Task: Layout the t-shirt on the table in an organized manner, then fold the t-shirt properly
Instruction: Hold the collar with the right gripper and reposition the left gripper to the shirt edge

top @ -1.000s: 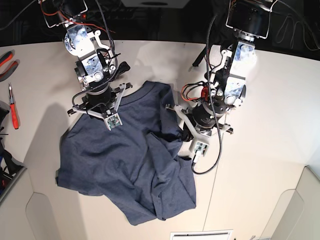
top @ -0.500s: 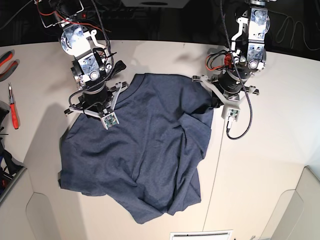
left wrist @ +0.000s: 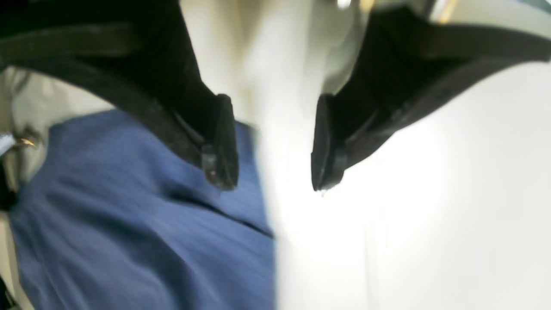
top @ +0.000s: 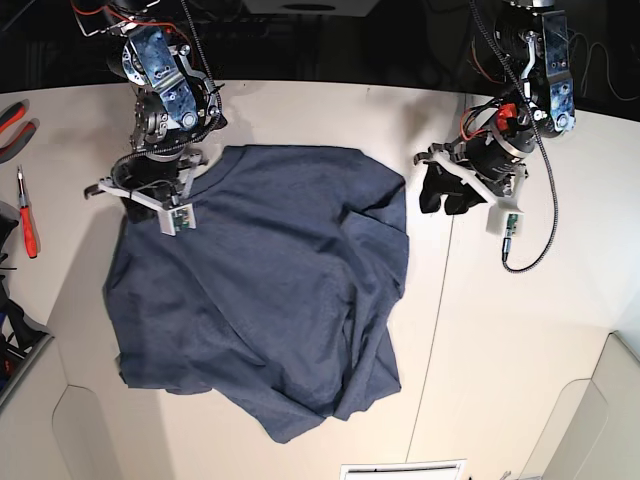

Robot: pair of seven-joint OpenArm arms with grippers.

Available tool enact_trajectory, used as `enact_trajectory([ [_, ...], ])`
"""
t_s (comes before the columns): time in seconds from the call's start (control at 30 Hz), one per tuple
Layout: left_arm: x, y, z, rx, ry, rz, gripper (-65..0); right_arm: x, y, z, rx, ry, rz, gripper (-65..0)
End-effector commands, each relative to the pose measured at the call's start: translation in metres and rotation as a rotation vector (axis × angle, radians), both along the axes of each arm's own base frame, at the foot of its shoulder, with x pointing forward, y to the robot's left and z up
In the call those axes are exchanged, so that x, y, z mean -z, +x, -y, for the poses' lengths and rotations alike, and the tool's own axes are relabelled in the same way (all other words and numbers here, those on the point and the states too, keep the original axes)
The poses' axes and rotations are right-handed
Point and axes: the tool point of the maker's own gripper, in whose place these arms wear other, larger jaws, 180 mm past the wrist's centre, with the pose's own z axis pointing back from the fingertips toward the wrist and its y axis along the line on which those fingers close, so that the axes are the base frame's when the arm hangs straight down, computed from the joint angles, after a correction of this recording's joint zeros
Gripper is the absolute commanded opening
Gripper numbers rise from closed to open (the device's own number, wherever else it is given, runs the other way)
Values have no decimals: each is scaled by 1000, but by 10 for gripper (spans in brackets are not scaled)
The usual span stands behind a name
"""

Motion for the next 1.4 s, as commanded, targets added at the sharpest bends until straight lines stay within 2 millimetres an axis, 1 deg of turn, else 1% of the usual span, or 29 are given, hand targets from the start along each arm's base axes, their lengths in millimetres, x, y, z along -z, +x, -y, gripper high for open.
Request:
enact_trajectory([
  [0.0, -13, 8, -3, -9, -18, 51, -341, -31, 19, 7, 0, -61, 126, -565],
  [0.07, -15, 8, -6, -13, -24, 59, -341, -55, 20, 17, 36, -125, 226, -565],
  [0.13, -16, 8, -5, -6, -29, 64, -341, -70, 23, 18, 30, -144, 272, -565],
  [0.2, -16, 8, -4, -6, -29, 64, -341, -81, 26, 12, 14, -129, 300, -565],
  [0.27, -16, 8, -4, -6, -29, 65, -341, -93, 30, -2, -7, -88, 338, -565],
  [0.3, -17, 9, -4, -6, -30, 65, -341, -97, 32, -12, -24, -50, 345, -565],
  [0.37, -18, 10, -4, -5, -30, 71, -341, -96, 36, -42, -103, 57, 311, -565],
  [0.4, -18, 11, -4, -6, -31, 74, -341, -92, 37, -63, -158, 130, 278, -565],
  [0.47, -20, 12, -4, -6, -32, 81, -341, -79, 34, -110, -281, 302, 187, -566],
  [0.53, -21, 12, -3, -1, -33, 85, -341, -60, 23, -161, -418, 474, 53, -566],
  [0.57, -21, 12, -3, -1, -33, 85, -341, -52, 15, -183, -480, 547, -15, -566],
  [0.6, -21, 12, -3, -1, -33, 85, -341, -49, 7, -202, -534, 605, -65, -566],
  [0.63, -21, 13, -3, -1, -33, 86, -341, -47, 2, -215, -570, 644, -96, -566],
  [0.67, -21, 13, -3, -1, -33, 85, -341, -48, 0, -221, -583, 666, -103, -566],
  [0.7, -21, 12, -3, -1, -33, 85, -341, -49, 1, -225, -583, 673, -99, -566],
  [0.83, -23, 14, -4, -8, -36, 103, -341, -51, 2, -226, -581, 650, -83, -565],
  [1.0, -31, 19, -4, -22, -47, 149, -341, -43, -11, -229, -573, 646, -108, -566],
  [1.13, -34, 25, -5, -22, -45, 161, -341, -43, -10, -228, -575, 639, -106, -565],
  [1.37, -35, 26, -4, -17, -38, 165, -341, -37, -15, -226, -562, 636, -132, -566],
])
